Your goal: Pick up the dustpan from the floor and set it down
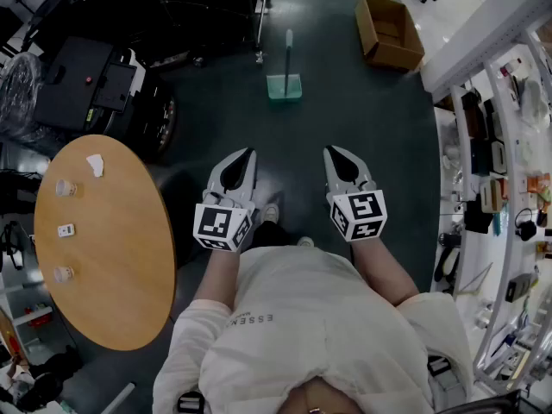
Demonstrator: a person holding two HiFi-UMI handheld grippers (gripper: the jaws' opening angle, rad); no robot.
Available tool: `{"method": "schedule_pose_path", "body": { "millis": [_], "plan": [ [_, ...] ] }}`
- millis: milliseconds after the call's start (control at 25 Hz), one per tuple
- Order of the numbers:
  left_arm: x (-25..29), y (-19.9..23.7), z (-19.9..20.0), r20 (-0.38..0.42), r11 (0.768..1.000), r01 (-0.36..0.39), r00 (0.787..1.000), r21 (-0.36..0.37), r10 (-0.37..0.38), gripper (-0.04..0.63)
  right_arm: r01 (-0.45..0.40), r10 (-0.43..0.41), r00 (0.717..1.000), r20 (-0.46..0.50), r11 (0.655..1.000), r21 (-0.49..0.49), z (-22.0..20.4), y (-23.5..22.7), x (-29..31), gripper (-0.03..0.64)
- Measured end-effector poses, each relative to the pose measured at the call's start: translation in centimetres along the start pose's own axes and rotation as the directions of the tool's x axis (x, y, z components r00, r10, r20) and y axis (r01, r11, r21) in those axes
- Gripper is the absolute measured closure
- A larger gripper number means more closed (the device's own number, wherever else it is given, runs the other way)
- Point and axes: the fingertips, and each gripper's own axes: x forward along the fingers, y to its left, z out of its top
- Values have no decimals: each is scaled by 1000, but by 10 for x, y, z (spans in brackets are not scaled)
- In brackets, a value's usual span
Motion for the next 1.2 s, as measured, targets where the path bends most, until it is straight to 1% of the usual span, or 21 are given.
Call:
{"method": "schedule_pose_path", "body": {
  "millis": [320,400,560,680,840,1080,1200],
  "plan": [
    [7,7,-4,-10,1000,2,1000,-11,-2,578,5,-5,1000,-22,1000,3,-5,-4,9,627],
    [8,11,-7,-15,1000,-2,1000,-17,1,578,11,-10,1000,-25,1000,19,-7,-5,12,627],
    [9,23,-13,-26,999,-12,1000,-33,11,578,49,-47,998,-33,996,76,-11,-10,21,627],
    [15,35,-17,-34,999,-13,999,-45,12,578,55,-52,998,-39,995,81,-11,-13,33,627],
    [29,59,-17,-31,999,-1,1000,-54,-1,578,75,-70,996,-52,994,82,-8,-14,57,626],
    [59,107,-8,-11,997,21,1000,-69,-22,578,115,-107,990,-89,989,94,-1,-16,106,626],
    [70,131,-13,-28,996,30,999,-84,-32,578,129,-118,986,-119,987,91,-3,-9,129,626]
  ]
}}
